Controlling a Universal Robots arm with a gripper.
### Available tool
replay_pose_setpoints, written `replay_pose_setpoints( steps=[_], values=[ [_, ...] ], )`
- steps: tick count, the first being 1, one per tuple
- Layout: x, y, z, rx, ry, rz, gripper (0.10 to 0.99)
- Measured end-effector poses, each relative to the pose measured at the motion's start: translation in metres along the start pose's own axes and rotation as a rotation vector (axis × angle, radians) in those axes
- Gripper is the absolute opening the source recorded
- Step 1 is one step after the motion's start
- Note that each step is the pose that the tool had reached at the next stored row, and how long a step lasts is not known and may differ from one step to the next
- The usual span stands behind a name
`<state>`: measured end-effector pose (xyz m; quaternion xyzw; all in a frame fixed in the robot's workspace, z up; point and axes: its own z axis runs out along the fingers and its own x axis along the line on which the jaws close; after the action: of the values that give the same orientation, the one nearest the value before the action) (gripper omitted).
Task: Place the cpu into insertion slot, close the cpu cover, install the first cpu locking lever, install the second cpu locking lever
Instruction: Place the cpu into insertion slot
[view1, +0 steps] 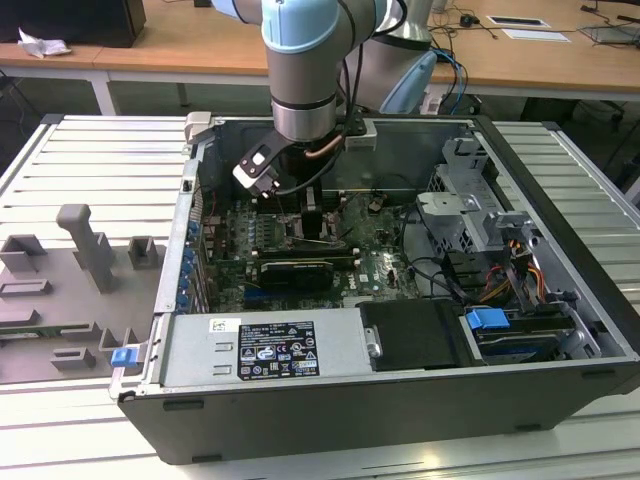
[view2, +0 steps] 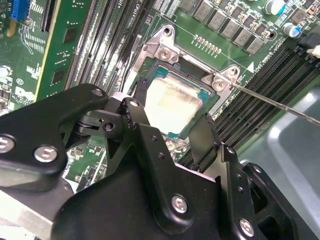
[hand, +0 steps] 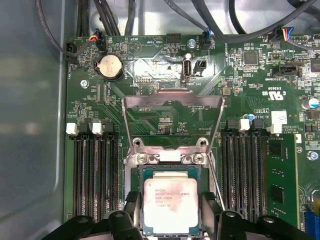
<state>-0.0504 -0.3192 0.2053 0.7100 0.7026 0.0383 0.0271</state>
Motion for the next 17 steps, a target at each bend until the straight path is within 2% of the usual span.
replay_pose_setpoints(
  steps=[10,16,17],
  values=[
    [0.0002,0.0011,-0.0118,0.0,0.0,0.0,0.588],
    [0.0003,0.0016,-0.017,0.0,-0.0008,0.0,0.216],
    [0.0003,0.0017,-0.0182,0.0,-0.0008,0.0,0.106]
  ],
)
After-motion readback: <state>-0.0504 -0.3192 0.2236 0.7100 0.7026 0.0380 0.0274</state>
